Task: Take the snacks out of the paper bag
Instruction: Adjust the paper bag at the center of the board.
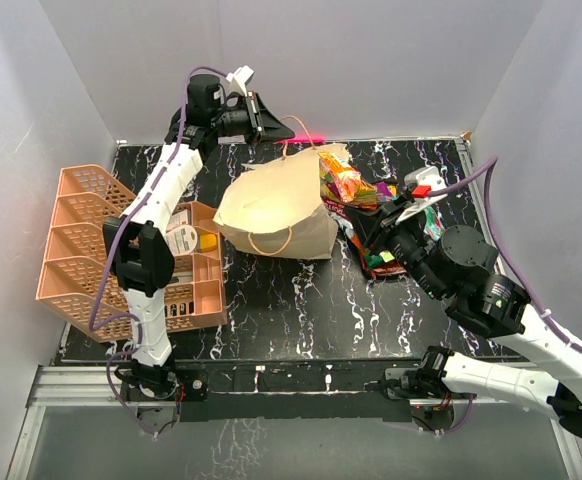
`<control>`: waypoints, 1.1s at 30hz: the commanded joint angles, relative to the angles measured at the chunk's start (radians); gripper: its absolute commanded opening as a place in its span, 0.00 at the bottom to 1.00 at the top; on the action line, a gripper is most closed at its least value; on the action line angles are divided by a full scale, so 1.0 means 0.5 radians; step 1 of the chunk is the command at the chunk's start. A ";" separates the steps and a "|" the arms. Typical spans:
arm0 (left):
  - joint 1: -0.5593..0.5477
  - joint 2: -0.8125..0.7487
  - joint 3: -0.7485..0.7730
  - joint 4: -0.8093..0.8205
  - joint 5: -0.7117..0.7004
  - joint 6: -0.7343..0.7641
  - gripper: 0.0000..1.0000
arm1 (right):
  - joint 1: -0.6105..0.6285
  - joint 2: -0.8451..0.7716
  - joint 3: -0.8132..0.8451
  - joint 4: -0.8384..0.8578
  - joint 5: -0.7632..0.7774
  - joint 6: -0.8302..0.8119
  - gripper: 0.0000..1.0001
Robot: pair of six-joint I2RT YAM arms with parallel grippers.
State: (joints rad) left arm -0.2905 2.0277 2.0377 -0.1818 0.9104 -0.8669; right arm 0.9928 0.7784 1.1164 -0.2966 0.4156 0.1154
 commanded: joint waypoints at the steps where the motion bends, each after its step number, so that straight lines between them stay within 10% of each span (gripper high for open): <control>1: 0.075 0.055 0.011 -0.112 -0.054 0.019 0.00 | -0.006 -0.042 0.124 0.113 0.048 0.030 0.07; 11: 0.290 0.250 0.411 -0.311 -0.179 0.105 0.05 | -0.004 -0.047 0.196 -0.019 0.203 0.029 0.07; 23: 0.400 -0.006 0.514 -0.412 -0.386 0.347 0.95 | -0.006 0.063 0.354 -0.274 1.072 -0.154 0.07; 33: 0.415 -0.551 0.203 -0.633 -0.867 0.593 0.98 | -0.019 0.238 0.379 -0.167 1.711 -0.697 0.07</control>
State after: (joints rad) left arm -0.0845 1.9423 2.2223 -0.4553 0.6079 -0.6483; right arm 0.9920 0.8951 1.2739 -0.4763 1.1271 -0.0986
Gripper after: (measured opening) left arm 0.982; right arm 0.200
